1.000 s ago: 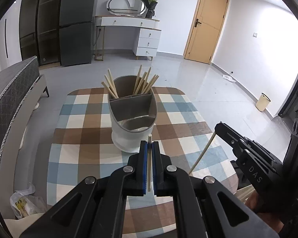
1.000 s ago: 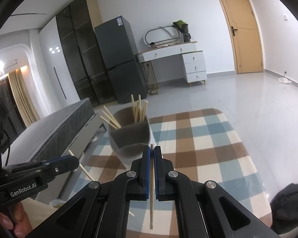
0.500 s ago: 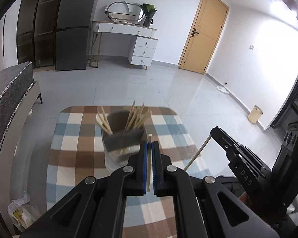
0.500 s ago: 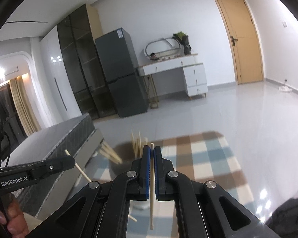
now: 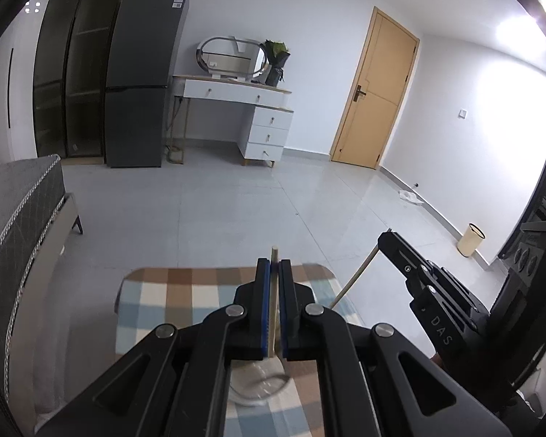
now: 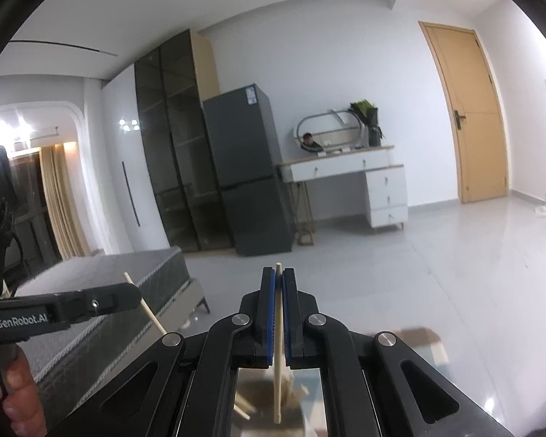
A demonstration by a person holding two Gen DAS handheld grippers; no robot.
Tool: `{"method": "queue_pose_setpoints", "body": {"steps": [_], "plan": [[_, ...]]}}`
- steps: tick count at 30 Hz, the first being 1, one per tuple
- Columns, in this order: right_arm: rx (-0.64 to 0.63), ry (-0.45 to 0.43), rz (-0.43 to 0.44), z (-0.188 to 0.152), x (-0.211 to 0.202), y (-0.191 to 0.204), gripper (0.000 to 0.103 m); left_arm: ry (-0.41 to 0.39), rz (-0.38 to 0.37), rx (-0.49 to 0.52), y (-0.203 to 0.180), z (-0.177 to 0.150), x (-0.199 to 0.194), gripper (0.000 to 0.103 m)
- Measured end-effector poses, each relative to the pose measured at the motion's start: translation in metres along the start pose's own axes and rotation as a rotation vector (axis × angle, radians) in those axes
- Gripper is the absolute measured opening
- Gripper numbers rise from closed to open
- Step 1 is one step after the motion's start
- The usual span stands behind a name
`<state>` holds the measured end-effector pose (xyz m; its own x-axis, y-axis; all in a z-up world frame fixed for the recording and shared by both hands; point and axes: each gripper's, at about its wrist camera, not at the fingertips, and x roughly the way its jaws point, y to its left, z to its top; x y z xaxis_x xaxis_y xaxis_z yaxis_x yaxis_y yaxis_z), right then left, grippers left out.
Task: Organize utensils
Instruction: 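Open both tools to release the chopsticks into the holder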
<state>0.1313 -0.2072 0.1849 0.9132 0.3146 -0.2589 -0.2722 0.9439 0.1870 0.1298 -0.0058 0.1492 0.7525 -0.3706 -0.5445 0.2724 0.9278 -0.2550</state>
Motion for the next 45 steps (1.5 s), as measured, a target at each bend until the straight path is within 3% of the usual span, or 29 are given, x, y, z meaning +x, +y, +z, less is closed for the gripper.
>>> {"method": "queue_pose_setpoints", "body": {"steps": [9,21,34,39,42,45], "plan": [[0.022,-0.007,0.037,-0.018,0.039,0.001,0.003,0.048,0.032,0.014,0.016,-0.008,0.046,0.0],[0.002,0.021,0.09,-0.049,0.045,-0.005,0.003,0.105,0.042,0.009,0.025,-0.024,0.066,0.0],[-0.05,0.152,0.106,-0.093,0.051,-0.006,0.003,0.208,0.04,-0.032,0.025,-0.045,0.083,0.0],[-0.036,0.248,0.111,-0.11,0.057,-0.012,0.003,0.252,0.027,-0.024,0.023,-0.051,0.089,0.0],[-0.022,0.297,0.117,-0.116,0.058,-0.016,0.006,0.302,0.029,-0.05,0.026,-0.055,0.091,0.001],[0.013,0.315,0.125,-0.121,0.048,-0.023,0.01,0.298,0.021,-0.092,0.029,-0.057,0.083,0.005]]}}
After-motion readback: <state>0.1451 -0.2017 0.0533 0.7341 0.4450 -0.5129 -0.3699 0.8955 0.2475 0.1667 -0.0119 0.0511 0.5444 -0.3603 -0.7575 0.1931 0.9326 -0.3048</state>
